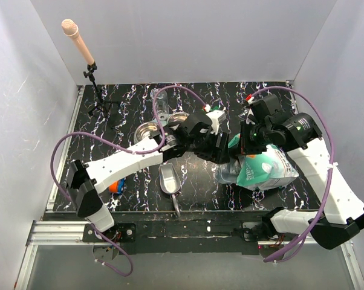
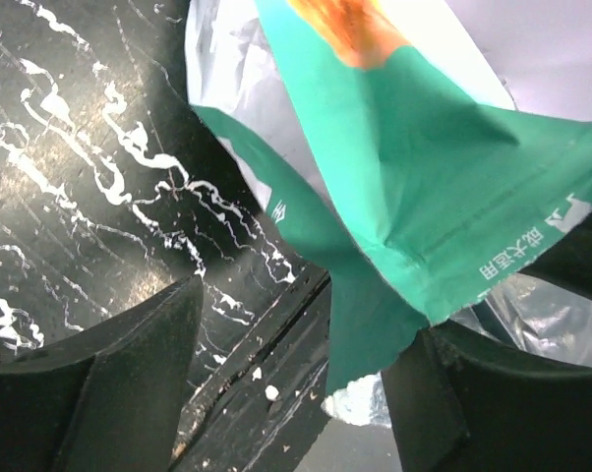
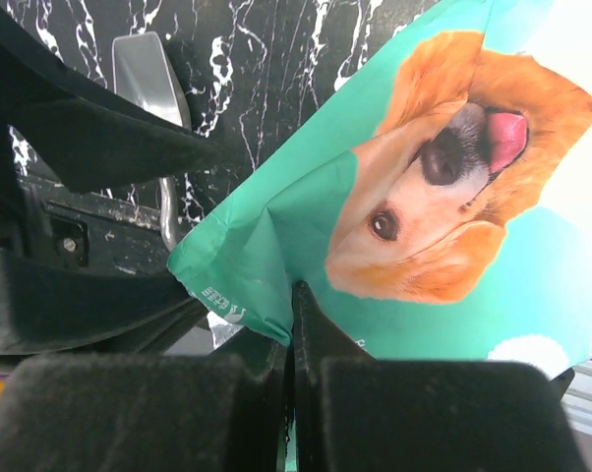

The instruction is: Serve the pet food

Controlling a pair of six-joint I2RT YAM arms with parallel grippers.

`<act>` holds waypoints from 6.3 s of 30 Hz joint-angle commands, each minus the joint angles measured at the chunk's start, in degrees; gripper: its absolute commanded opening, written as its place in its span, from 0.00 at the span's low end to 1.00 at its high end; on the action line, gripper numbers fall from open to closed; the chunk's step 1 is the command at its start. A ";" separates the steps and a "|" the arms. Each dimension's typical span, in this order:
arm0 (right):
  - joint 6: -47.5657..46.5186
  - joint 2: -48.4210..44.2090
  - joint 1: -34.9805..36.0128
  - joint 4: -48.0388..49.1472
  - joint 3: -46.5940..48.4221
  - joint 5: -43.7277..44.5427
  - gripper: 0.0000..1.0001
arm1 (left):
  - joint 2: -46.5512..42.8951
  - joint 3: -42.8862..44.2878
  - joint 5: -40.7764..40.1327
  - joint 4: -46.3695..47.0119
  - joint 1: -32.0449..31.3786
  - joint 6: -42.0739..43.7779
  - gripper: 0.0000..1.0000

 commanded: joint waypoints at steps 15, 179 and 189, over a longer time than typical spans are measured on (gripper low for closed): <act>-5.27 1.95 0.86 -6.18 11.02 18.00 0.01 | -1.30 14.94 -29.23 -15.04 0.49 4.75 0.00; -7.03 15.33 12.11 11.57 -10.77 11.31 0.01 | -16.33 -34.27 -12.45 -17.26 14.65 -23.20 0.59; -19.67 2.15 -2.04 20.27 -18.49 -8.09 0.01 | -14.31 -29.89 -8.51 -14.98 14.73 -18.47 0.60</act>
